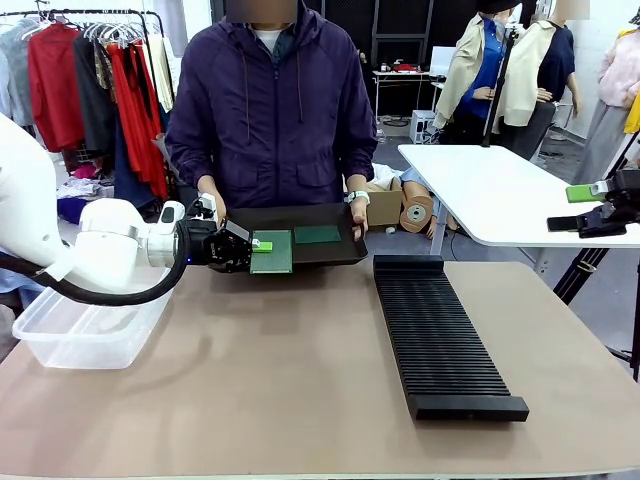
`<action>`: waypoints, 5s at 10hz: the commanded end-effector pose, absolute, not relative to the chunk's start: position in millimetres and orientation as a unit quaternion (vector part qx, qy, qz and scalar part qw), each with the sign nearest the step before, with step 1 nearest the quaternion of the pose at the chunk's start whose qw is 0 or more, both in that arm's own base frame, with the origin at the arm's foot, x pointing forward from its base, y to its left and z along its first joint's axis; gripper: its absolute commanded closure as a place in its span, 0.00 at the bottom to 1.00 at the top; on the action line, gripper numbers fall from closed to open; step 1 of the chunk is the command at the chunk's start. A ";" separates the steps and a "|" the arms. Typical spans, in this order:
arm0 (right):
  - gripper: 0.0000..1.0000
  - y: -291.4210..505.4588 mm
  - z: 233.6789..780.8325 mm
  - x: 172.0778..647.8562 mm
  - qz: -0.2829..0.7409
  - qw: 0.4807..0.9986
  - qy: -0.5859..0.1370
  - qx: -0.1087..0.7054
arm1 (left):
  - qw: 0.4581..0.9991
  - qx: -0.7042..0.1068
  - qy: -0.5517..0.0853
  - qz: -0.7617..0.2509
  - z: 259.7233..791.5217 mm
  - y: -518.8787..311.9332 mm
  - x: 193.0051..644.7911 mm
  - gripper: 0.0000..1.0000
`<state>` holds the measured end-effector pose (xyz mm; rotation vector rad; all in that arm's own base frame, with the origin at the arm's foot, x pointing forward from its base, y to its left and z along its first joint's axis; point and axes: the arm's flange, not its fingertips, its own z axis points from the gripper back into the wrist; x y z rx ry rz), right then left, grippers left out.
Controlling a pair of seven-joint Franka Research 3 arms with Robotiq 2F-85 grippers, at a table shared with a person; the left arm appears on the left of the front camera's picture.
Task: Sort PCBs into racks and boxes based on the side picked up.
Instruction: If the short side of the Blank PCB is picked up, insert it into the PCB Rack ; if the long side is picked up, place it in the Organizing box.
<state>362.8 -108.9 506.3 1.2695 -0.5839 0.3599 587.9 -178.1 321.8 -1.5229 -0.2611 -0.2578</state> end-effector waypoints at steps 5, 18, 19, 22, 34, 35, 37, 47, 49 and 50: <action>0.00 -108.2 509.4 363.7 0.160 0.748 -0.271 0.584 | 0.707 -0.687 -0.118 -0.117 322.3 -179.2 587.5 1.00; 0.00 -108.2 509.4 363.7 0.160 0.748 -0.271 0.584 | 0.881 -0.450 0.000 -0.146 480.0 -66.0 568.1 1.00; 0.00 -108.2 509.4 363.7 0.160 0.748 -0.271 0.584 | 0.902 -0.402 0.009 -0.156 488.2 -58.0 565.9 1.00; 0.00 -108.2 509.4 363.7 0.160 0.748 -0.271 0.584 | 0.942 -0.284 0.016 -0.179 503.4 -44.7 559.3 1.00; 0.00 -108.2 509.4 363.7 0.160 0.748 -0.271 0.584 | 0.984 -0.158 0.000 -0.081 432.9 15.4 561.4 1.00; 0.00 -108.2 509.4 363.7 0.160 0.748 -0.271 0.584 | 0.983 -0.166 0.001 -0.076 422.8 18.1 560.4 1.00; 0.00 -108.2 509.4 363.7 0.160 0.748 -0.271 0.584 | 0.982 -0.172 0.005 -0.072 403.6 20.7 561.5 1.00; 0.00 -108.2 509.4 363.7 0.160 0.748 -0.271 0.584 | 0.974 -0.220 -0.019 -0.048 355.8 15.6 574.4 1.00; 0.00 -108.2 509.4 363.7 0.160 0.748 -0.271 0.584 | 0.975 -0.215 -0.021 -0.047 354.9 15.0 575.1 1.00; 0.00 -108.2 509.4 363.7 0.160 0.748 -0.271 0.584 | 0.975 -0.215 -0.020 -0.048 355.7 15.0 575.7 0.84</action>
